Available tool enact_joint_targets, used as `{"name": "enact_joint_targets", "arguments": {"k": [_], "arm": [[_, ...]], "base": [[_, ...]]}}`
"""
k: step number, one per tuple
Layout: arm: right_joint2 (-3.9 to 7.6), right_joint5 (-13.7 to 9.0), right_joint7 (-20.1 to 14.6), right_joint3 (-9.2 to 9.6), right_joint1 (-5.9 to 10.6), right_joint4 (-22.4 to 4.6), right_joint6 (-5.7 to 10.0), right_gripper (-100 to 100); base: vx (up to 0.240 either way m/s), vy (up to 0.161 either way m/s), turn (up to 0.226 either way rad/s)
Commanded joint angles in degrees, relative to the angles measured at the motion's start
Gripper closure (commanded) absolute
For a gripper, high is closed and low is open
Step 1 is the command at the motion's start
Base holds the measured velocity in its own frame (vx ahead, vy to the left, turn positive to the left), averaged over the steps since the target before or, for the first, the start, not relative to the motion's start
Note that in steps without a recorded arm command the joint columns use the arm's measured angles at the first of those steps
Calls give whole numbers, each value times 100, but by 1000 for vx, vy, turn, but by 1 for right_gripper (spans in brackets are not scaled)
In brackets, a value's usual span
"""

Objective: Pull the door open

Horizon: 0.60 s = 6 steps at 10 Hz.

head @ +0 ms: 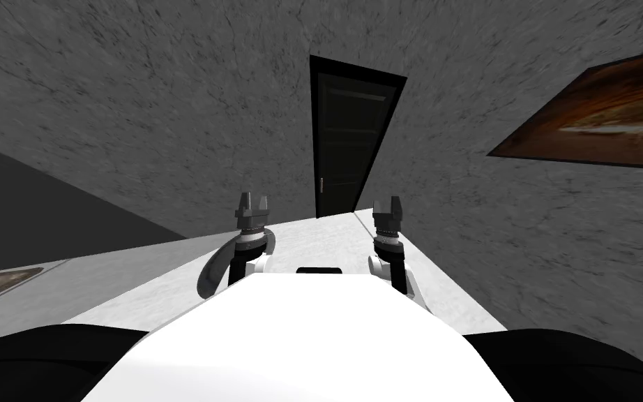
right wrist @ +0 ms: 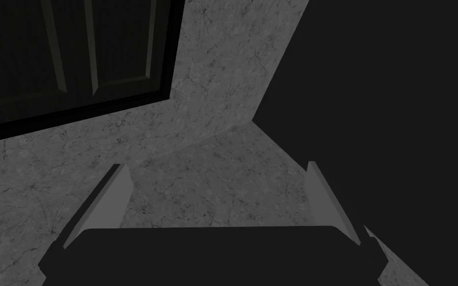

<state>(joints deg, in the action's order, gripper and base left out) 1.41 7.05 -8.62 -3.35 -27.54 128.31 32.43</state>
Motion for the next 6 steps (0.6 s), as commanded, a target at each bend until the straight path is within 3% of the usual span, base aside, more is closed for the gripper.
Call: {"name": "enact_joint_targets", "arguments": {"k": [1,6], "arm": [[53,-111,-171,-12,63,-213,37,-100],[162,-404,-623,-45,229,-776,134,-100]], "base": [[72,-8,160],[115,-10,133]]}}
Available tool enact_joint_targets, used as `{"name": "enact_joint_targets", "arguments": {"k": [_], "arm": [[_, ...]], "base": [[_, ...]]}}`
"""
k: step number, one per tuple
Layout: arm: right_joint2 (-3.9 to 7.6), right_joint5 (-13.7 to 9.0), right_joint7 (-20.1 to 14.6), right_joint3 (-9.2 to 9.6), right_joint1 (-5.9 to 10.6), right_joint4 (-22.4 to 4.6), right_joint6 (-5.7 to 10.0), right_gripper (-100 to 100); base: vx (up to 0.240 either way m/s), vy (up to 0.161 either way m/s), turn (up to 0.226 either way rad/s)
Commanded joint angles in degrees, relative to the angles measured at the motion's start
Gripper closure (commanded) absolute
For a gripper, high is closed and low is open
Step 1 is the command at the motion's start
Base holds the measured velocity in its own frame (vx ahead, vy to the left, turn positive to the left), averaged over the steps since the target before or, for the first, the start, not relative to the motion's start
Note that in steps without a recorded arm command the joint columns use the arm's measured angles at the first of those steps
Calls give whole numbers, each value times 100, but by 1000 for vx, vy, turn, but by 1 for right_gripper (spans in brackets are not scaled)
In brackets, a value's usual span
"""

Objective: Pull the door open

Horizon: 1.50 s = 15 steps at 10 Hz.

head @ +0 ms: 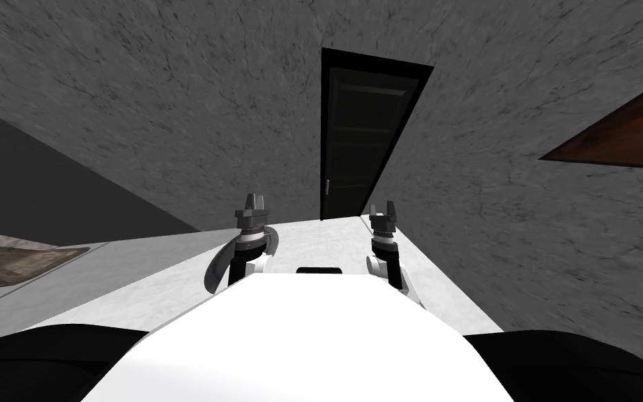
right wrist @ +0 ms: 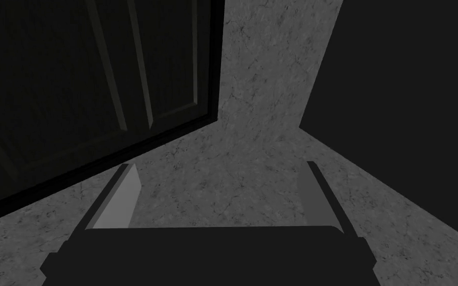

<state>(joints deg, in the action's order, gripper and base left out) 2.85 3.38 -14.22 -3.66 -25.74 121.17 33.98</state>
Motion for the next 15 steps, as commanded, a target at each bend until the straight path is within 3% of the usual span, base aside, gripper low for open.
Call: {"name": "enact_joint_targets", "arguments": {"k": [1,15], "arm": [[33,-88,-142,-21,78,-160,-4,-100],[206,-949,-1470,-117,565,-1814,282,-100]], "base": [[87,-8,66],[88,-20,122]]}}
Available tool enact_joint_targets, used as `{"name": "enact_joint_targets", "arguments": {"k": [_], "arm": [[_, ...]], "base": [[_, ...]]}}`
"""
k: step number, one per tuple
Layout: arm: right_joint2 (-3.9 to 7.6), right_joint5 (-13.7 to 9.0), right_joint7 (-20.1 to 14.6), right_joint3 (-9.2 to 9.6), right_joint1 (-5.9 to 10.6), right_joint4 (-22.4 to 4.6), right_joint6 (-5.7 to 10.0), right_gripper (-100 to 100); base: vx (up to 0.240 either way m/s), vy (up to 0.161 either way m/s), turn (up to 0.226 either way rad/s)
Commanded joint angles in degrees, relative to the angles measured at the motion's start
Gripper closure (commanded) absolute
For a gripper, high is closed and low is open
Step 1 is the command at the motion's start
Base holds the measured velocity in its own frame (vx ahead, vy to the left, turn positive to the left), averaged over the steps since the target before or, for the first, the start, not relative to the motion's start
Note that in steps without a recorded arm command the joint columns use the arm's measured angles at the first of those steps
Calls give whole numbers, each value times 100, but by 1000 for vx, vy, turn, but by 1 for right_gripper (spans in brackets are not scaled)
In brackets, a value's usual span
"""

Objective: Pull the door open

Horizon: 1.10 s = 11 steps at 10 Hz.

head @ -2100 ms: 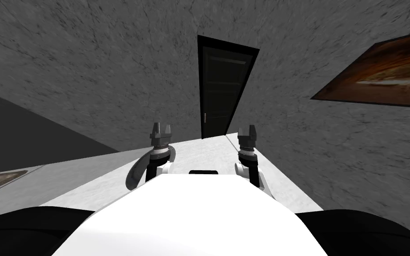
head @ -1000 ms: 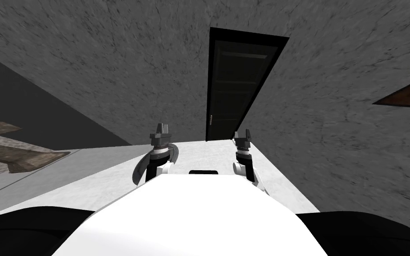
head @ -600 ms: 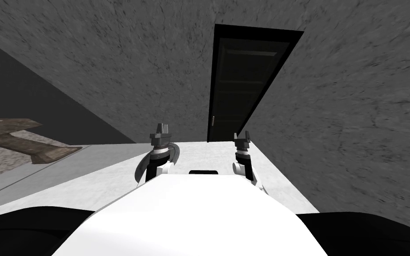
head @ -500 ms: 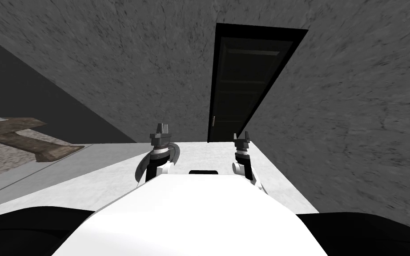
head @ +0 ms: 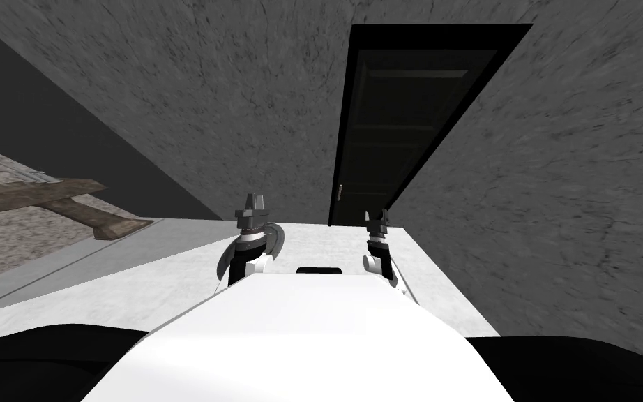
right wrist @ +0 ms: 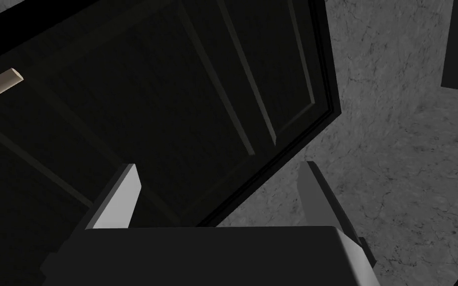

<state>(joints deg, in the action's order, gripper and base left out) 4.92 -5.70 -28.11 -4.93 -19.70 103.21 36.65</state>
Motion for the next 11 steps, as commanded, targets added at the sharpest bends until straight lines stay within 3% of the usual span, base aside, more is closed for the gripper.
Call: {"name": "enact_joint_targets", "arguments": {"k": [1,11], "arm": [[6,-114,-193,2,2,-156,39,-100],[48,-849,-1327,-80,419,-1568,283,-100]], "base": [[88,-49,173],[92,-39,142]]}}
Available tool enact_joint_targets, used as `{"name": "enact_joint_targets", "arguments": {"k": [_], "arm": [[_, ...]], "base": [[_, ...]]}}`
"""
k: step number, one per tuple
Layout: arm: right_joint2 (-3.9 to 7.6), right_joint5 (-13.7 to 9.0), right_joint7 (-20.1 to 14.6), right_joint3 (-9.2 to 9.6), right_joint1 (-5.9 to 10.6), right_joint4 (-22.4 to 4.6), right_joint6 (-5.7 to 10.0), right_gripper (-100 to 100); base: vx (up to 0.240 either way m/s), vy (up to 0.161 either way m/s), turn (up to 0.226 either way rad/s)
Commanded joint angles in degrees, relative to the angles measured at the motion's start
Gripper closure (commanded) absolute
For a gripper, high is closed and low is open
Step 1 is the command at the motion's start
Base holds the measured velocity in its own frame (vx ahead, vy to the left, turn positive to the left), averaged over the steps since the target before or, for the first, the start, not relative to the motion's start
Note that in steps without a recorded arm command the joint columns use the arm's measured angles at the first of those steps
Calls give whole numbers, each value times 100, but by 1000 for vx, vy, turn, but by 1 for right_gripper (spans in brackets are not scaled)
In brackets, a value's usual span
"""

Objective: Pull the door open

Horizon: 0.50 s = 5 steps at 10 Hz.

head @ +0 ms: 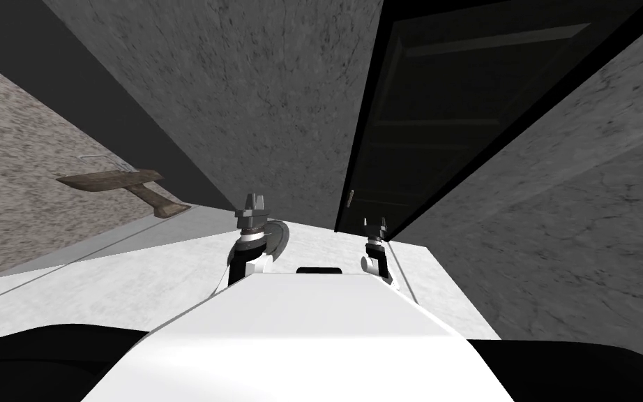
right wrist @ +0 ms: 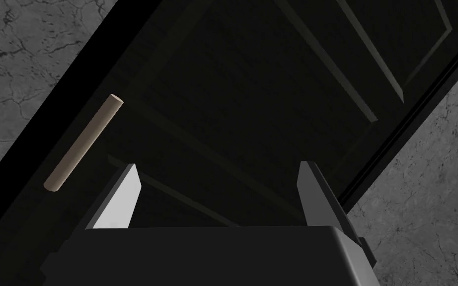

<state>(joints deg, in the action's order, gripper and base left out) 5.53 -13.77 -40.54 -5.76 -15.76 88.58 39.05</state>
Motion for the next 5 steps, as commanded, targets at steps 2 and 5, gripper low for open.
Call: {"name": "enact_joint_targets", "arguments": {"k": [2,5], "arm": [[-12,-191,-313,-14,108,-391,92,-100],[-18,-409,-650,-38,232,-810,164,-100]], "base": [[85,-37,161],[84,-63,140]]}}
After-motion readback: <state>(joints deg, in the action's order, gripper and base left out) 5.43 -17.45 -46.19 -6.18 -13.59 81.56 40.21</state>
